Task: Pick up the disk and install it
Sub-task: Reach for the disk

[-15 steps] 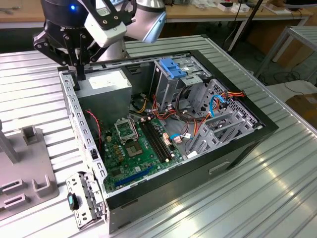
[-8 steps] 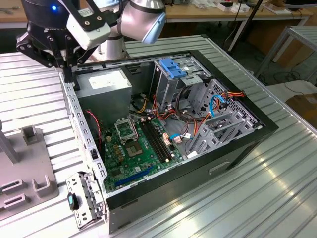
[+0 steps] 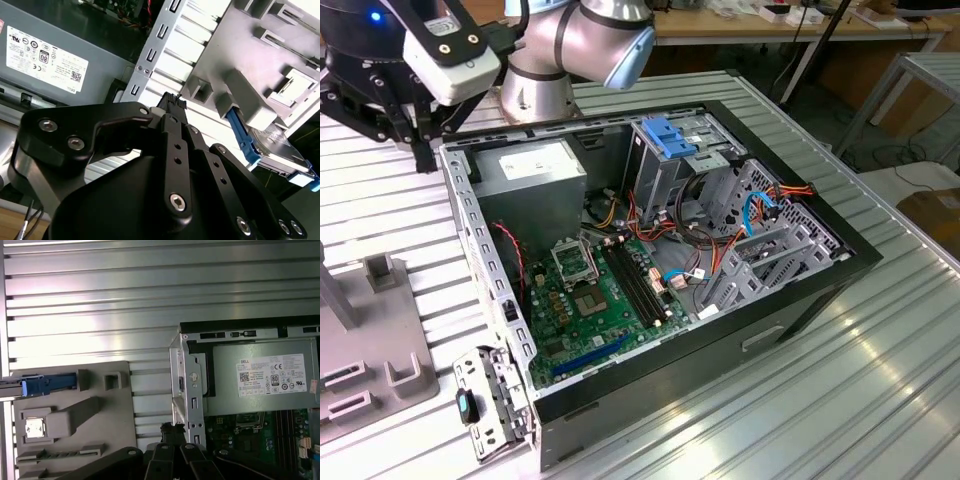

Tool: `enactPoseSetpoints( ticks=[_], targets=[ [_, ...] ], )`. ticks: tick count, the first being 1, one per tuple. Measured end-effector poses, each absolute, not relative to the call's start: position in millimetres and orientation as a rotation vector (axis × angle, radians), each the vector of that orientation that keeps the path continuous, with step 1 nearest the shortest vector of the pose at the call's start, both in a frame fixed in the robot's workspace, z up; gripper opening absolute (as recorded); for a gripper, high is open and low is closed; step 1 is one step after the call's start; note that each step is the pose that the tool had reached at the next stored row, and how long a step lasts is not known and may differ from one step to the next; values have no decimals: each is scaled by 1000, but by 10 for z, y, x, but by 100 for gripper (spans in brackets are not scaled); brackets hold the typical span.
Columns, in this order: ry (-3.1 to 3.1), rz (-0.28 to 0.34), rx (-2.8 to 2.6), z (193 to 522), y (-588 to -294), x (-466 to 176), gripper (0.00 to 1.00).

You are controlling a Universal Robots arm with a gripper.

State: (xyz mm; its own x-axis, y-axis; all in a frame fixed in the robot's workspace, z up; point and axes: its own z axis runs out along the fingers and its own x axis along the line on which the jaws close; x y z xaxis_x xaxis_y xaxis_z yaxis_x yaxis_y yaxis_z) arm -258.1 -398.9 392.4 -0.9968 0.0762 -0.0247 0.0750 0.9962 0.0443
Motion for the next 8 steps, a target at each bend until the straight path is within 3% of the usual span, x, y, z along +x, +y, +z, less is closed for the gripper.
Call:
enactPoseSetpoints(
  ticks=[8],
  targets=[
    [3112, 68, 118, 3924, -3989, -2787, 11]
  ],
)
